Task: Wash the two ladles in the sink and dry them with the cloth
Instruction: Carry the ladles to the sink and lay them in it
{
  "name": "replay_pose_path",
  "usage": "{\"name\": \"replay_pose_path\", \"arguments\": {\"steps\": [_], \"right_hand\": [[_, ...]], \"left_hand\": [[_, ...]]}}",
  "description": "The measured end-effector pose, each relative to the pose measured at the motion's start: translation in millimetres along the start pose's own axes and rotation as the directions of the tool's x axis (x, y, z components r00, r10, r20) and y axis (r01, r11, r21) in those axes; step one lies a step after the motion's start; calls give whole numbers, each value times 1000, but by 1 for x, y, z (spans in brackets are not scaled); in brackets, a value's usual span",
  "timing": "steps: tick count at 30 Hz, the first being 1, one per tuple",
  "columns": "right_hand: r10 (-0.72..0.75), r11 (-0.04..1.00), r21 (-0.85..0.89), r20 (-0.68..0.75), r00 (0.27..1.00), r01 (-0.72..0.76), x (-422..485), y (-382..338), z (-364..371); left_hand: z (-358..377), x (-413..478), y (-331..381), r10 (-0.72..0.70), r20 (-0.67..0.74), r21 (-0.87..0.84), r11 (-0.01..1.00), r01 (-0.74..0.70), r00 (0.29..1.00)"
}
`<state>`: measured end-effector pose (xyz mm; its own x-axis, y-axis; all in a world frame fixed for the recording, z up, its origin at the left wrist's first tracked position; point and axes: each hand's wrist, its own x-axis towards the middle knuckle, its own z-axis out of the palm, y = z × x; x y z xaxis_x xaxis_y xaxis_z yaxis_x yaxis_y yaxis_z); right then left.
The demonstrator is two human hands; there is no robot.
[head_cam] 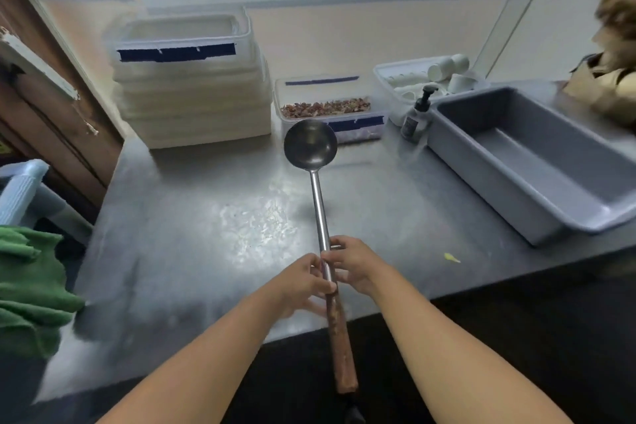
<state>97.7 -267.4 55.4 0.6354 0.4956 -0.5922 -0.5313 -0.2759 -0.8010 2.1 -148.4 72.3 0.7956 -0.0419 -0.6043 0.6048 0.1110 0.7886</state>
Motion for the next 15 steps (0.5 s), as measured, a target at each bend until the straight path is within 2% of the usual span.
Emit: {"name": "replay_pose_path", "arguments": {"steps": [5, 8, 11, 15], "right_hand": [[-74, 986, 135, -157, 985, 95, -81, 31, -22], [-108, 961, 214, -299, 948, 177, -134, 49, -54], [-142, 930, 249, -437, 888, 271, -200, 74, -94], [-118, 879, 284, -649, 751, 383, -303, 129, -154]], "left_hand": [[49, -33, -6, 6, 168, 173, 984, -35, 986], [96, -41, -2, -7, 284, 280, 957, -76, 959], [162, -52, -1, -28, 418, 390, 908, -151, 908], [276, -73, -11, -100, 600, 496, 825, -271, 793]]}}
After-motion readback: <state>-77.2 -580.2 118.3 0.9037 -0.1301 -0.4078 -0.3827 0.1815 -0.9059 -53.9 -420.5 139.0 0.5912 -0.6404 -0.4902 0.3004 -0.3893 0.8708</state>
